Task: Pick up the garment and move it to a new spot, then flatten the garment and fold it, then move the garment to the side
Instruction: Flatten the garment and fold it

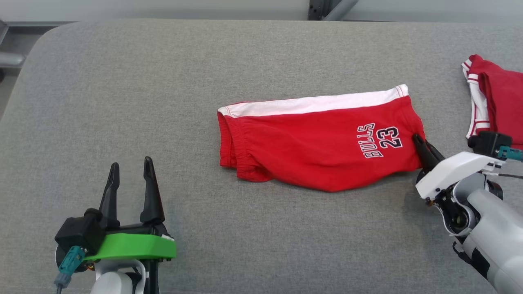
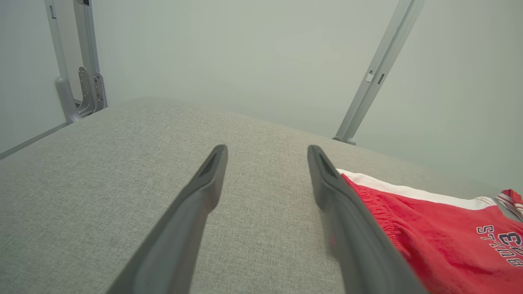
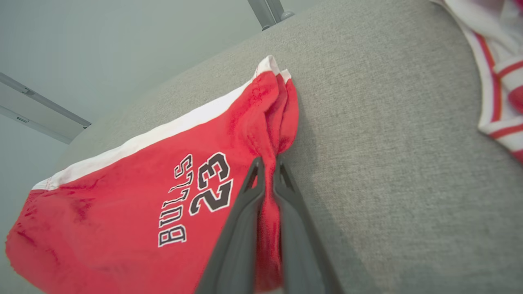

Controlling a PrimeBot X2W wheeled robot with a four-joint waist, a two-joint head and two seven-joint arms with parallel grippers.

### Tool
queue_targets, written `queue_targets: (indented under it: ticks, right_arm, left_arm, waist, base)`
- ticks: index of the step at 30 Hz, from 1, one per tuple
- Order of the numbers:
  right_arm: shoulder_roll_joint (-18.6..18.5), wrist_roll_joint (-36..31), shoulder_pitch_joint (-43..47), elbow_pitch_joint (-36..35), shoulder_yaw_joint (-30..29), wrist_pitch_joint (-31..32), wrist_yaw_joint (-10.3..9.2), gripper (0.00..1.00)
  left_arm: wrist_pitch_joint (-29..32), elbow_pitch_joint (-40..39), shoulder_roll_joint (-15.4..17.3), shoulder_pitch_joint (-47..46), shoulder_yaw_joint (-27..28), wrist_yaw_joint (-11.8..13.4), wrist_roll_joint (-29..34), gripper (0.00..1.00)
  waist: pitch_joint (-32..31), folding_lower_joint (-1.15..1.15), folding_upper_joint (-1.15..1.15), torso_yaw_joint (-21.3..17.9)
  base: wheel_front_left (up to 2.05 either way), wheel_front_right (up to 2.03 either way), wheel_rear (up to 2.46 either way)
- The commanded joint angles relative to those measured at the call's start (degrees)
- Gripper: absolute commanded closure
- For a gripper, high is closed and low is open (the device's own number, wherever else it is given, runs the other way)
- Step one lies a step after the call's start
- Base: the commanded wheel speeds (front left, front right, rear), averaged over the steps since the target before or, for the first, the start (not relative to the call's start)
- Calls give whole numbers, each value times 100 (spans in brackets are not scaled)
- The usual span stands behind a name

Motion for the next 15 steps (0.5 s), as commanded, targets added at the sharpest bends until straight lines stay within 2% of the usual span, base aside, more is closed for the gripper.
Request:
queue_targets:
  ticks: [1, 15]
  right_arm:
    - [-19, 26, 146, -40, -73, -51, -5, 100]
    - [73, -238, 623, -117, -631, -92, -5, 100]
  left_arm:
    - [-1, -8, 13, 96, 15, -24, 28, 0]
    - [-1, 24, 16, 202, -68, -49, 160, 0]
  waist:
    - [-103, 0, 38, -140]
    - [-325, 0, 38, -228]
  base:
    - [0, 0, 0]
    - [0, 0, 0]
